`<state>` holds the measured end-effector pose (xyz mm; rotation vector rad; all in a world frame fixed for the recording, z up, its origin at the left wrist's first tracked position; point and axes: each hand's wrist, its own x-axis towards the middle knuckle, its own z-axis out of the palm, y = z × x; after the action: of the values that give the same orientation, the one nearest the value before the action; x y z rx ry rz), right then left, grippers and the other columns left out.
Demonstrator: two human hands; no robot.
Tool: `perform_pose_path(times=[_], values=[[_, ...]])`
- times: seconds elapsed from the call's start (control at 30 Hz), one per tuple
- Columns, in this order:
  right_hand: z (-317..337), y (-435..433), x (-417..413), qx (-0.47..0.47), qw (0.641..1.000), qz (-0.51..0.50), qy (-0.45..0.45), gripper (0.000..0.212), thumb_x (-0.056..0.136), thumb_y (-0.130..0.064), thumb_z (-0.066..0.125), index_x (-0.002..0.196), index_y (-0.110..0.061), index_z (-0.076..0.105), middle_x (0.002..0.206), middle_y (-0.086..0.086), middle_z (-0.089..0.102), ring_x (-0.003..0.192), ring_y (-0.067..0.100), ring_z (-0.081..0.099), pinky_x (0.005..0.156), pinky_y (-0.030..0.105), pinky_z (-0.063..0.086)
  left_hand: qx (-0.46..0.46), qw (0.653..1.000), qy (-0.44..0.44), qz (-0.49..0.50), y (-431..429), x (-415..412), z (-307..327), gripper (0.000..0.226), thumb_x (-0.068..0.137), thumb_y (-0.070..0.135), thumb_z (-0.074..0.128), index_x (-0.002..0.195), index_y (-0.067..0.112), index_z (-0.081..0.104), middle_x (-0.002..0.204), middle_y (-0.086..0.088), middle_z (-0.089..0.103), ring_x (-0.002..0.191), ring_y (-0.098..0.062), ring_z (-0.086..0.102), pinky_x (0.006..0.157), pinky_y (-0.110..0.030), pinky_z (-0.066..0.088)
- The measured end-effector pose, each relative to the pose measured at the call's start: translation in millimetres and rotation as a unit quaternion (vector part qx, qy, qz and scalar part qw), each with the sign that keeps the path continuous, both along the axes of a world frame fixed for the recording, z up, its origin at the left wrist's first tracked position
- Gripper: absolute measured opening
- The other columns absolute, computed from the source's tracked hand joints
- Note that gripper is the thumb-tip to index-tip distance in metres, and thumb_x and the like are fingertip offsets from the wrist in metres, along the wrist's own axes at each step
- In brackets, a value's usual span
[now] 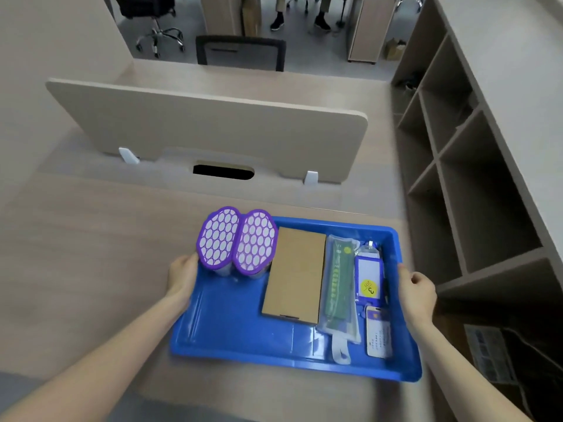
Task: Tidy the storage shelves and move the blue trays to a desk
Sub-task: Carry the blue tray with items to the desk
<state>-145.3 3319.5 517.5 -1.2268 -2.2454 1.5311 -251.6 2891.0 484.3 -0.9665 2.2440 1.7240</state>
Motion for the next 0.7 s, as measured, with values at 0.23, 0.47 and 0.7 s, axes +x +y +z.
perform_pose_path(times=[0.23, 0.47, 0.7], values=[[-28, -3, 8, 0.043, 0.999, -0.003, -0.023, 0.045, 0.097, -0.042, 0.052, 0.073, -0.004, 0.054, 0.069, 0.011, 0.058, 0.064, 0.023, 0.055, 0.064, 0.037, 0.044, -0.006, 1.000, -0.019, 0.014, -3, 4, -26, 0.034, 0.075, 0.046, 0.059, 0.064, 0.014, 0.058, 0.078, -0.003, 0.067, 0.075, -0.019, 0.054, 0.073, -0.036, 0.044], [-11, -26, 5, 0.257, 0.955, 0.020, -0.146, 0.034, 0.095, -0.036, 0.054, 0.112, -0.006, 0.057, 0.109, 0.020, 0.060, 0.099, 0.041, 0.058, 0.084, 0.052, 0.049, -0.041, 0.998, -0.013, -0.038, -18, 28, -19, 0.039, 0.082, 0.046, 0.055, 0.069, 0.010, 0.057, 0.066, -0.006, 0.062, 0.066, -0.017, 0.050, 0.064, -0.033, 0.039], [32, -238, 41, 0.131, 0.899, 0.419, 0.012, 0.008, 0.093, -0.018, 0.056, 0.090, -0.023, 0.060, 0.079, -0.007, 0.067, 0.069, 0.011, 0.061, 0.063, 0.033, 0.045, 0.009, 0.994, 0.018, 0.108, -115, 166, 18, 0.015, 0.096, 0.005, 0.052, 0.087, 0.005, 0.063, 0.063, -0.005, 0.058, 0.037, 0.002, 0.050, 0.038, -0.012, 0.037]])
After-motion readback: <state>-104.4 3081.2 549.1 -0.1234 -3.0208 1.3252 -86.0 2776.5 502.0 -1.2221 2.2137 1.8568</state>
